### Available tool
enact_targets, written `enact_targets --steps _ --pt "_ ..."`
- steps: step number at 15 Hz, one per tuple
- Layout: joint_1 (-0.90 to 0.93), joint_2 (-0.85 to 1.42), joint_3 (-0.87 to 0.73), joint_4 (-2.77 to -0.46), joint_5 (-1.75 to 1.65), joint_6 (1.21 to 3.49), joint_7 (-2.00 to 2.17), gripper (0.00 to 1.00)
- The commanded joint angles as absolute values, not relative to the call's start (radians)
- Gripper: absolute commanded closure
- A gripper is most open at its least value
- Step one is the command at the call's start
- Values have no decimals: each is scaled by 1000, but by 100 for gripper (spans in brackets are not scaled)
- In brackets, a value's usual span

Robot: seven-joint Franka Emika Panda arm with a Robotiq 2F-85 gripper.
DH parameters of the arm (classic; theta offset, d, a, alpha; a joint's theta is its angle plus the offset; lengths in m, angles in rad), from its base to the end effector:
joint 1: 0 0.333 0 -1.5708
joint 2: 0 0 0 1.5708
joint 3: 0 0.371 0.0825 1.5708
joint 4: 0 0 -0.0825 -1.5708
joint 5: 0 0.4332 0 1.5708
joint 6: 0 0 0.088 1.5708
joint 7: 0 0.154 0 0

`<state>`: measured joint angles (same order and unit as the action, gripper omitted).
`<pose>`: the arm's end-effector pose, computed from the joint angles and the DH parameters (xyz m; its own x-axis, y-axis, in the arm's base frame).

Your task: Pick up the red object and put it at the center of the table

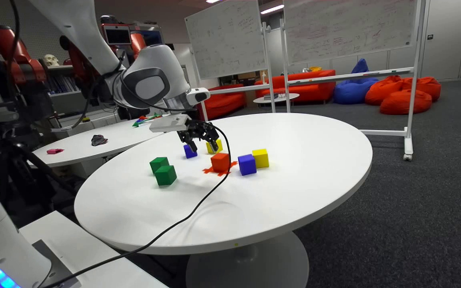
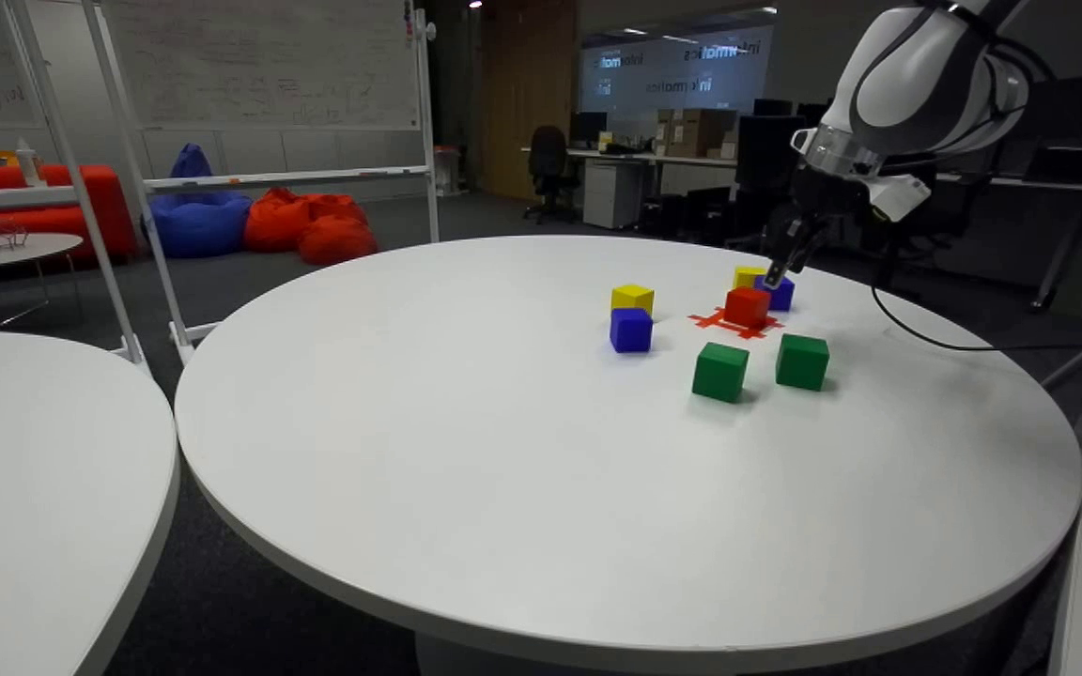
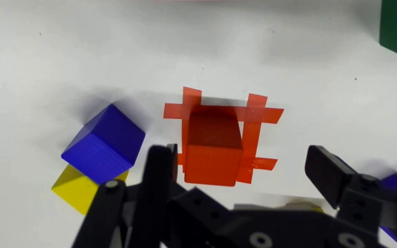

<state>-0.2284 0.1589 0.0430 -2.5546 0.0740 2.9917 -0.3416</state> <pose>0.5121 -0.1002 0.2025 0.9589 0.0876 0.2699 0.0751 -0.9956 0.0562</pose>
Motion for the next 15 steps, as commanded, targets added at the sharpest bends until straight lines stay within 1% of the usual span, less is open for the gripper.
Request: enact_targets --steps 1,7,15 --pt "-228 157 43 -2556 74 2992 -342 0" --pt "-223 155 42 -2562 68 3000 -341 0" --pt "-224 38 55 -2643 80 3027 -359 0"
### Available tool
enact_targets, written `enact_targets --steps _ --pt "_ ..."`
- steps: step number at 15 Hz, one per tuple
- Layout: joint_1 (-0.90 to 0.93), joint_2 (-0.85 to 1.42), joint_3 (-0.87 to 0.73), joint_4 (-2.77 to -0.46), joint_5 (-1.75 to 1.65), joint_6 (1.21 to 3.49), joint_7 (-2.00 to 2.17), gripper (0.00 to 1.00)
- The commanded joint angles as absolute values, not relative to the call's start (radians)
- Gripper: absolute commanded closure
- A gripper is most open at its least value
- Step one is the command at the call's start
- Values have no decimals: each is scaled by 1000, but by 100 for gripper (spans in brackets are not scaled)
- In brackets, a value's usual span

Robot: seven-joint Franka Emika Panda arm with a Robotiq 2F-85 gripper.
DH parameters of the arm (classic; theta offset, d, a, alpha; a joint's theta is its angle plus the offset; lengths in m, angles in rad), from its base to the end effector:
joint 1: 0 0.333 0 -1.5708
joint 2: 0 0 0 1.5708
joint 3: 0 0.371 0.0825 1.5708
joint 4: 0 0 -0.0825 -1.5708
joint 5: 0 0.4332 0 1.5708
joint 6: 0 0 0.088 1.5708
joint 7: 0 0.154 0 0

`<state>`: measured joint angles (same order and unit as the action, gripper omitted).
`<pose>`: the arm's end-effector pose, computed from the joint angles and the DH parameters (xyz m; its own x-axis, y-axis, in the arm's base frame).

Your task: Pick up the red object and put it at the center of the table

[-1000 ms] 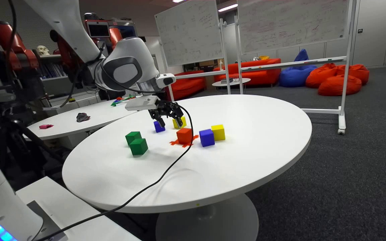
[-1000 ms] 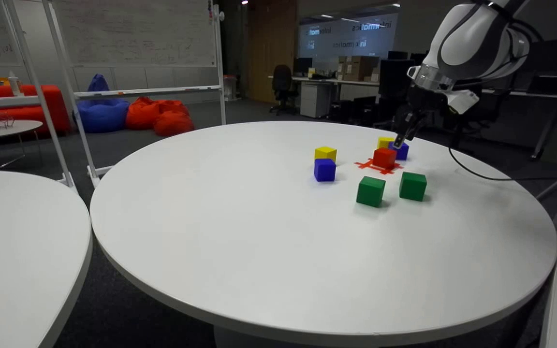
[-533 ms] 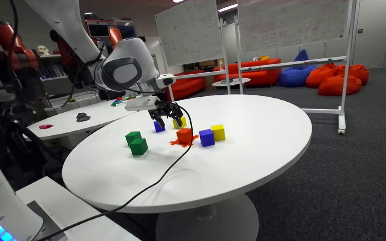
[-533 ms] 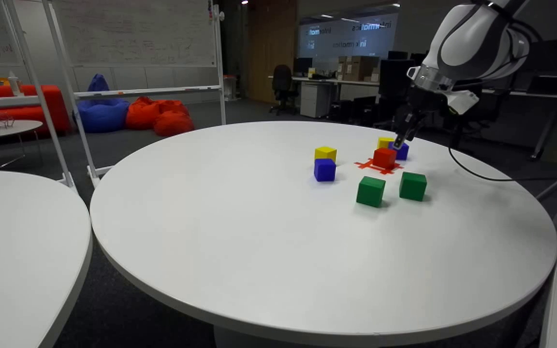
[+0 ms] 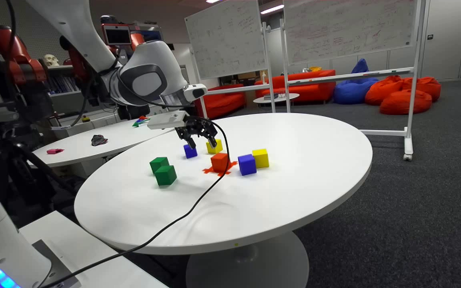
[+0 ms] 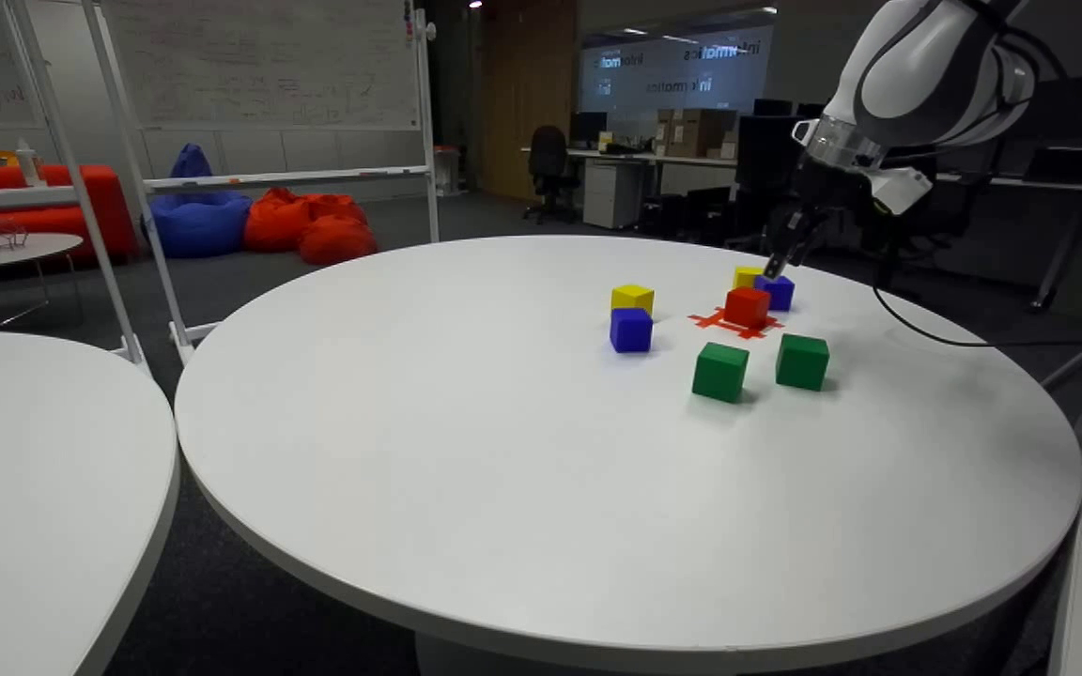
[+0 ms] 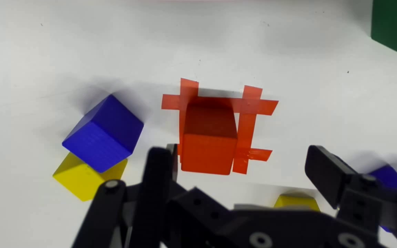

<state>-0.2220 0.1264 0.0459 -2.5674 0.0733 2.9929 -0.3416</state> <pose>0.5111 -0.0952 0.2146 0.9523 0.0985 0.2888 0.0838 -0.9945 0.0629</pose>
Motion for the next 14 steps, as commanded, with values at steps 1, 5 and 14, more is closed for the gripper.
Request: enact_targets --steps 1,5,14 --pt "-224 19 56 -2654 83 3028 -361 0" --pt "-218 -76 55 -2713 76 3039 -358 0" --pt "-205 -167 54 -2750 74 3020 -342 0"
